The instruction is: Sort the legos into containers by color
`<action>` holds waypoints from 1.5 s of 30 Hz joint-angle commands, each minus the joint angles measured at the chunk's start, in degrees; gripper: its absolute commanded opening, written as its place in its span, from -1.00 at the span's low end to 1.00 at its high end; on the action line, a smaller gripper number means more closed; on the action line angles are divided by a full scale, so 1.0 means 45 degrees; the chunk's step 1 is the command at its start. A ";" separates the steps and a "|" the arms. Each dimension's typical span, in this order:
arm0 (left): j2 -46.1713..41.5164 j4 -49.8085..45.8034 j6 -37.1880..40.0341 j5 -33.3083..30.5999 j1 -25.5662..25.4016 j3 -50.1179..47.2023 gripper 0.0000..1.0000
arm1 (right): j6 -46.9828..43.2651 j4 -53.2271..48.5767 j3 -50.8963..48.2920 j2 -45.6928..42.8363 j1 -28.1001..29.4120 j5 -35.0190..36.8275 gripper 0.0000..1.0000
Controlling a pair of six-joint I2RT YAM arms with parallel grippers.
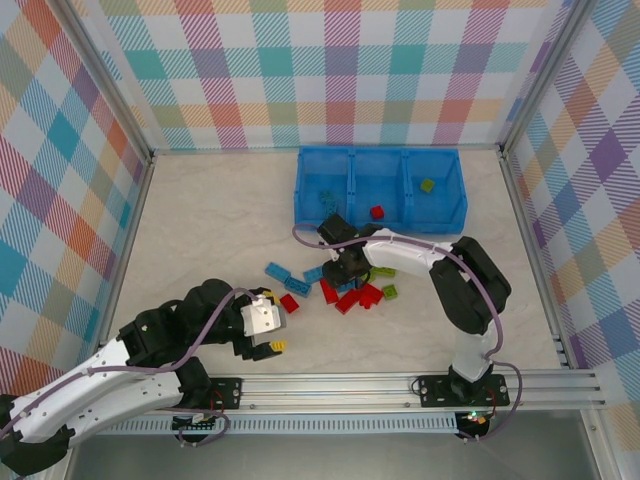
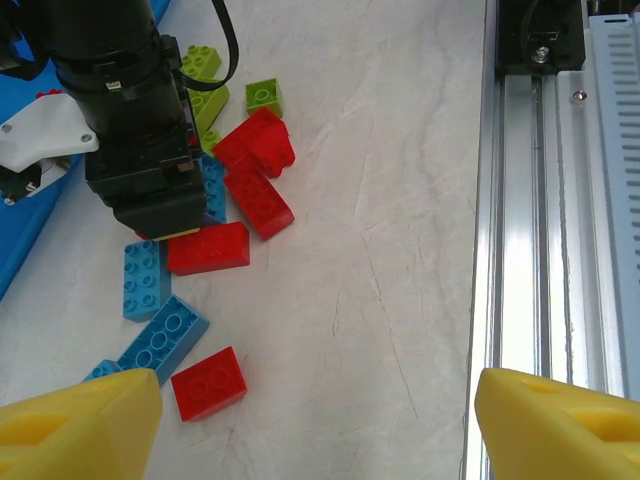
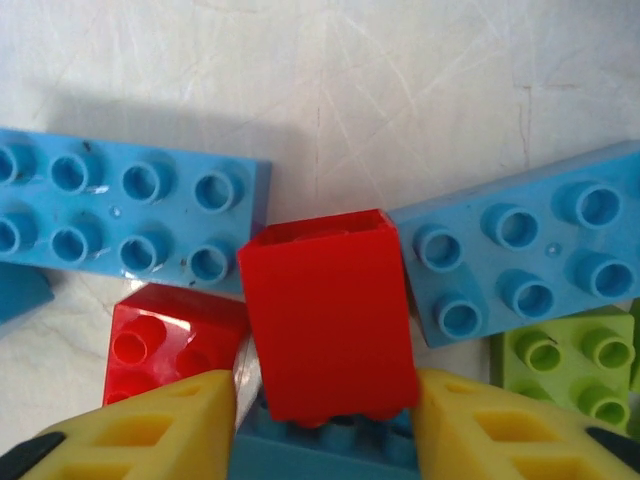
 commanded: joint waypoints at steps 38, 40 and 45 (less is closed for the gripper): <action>-0.1573 0.1722 -0.0363 -0.0591 0.0039 -0.0919 1.00 | -0.0609 0.2420 -0.0184 -0.3649 -0.1937 0.2772 -0.61; -0.1627 0.1828 -0.0604 -0.1037 0.0110 -0.0907 1.00 | -0.0807 0.2707 0.0275 -0.3172 -0.2952 0.2188 -0.61; -0.1523 0.1828 -0.0953 -0.1574 0.0235 -0.0839 1.00 | -0.1121 0.1845 0.3078 -0.0234 -0.4723 0.1095 -0.62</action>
